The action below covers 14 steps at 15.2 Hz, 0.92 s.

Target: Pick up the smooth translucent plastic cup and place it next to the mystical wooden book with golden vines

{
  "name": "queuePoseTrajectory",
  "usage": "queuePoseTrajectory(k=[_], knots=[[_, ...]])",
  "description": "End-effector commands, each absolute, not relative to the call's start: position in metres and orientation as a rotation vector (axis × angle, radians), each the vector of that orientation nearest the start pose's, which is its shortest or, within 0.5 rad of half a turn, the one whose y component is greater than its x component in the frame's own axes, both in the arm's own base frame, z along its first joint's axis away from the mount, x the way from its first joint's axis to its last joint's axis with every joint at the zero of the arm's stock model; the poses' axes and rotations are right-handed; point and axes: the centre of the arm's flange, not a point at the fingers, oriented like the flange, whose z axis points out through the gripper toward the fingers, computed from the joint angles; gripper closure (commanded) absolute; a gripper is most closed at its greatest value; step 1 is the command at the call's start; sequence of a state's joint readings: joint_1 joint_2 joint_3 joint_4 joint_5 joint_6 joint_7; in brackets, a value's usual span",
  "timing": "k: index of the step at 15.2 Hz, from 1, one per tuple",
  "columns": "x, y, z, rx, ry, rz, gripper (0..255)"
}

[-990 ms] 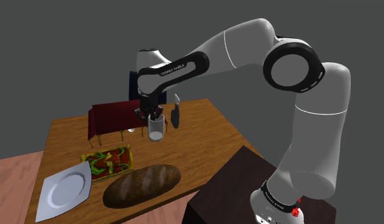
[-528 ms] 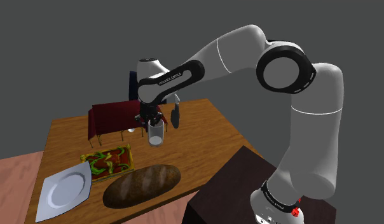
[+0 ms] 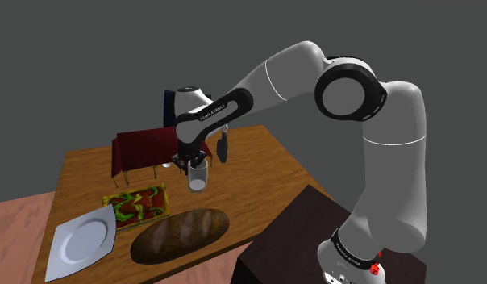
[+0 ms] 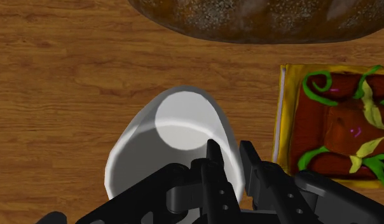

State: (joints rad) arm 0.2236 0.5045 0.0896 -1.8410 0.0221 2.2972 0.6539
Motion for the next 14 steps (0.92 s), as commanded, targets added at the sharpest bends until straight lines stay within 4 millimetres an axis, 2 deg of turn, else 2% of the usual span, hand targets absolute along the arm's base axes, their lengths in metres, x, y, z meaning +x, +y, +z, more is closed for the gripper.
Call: queuePoseTrajectory(k=[1, 9, 14], knots=[[0.61, 0.194, 0.239, -3.056, 0.565, 0.106, 255], [0.61, 0.194, 0.197, -3.056, 0.565, 0.106, 255], [0.61, 0.194, 0.196, -3.056, 0.565, 0.106, 255]])
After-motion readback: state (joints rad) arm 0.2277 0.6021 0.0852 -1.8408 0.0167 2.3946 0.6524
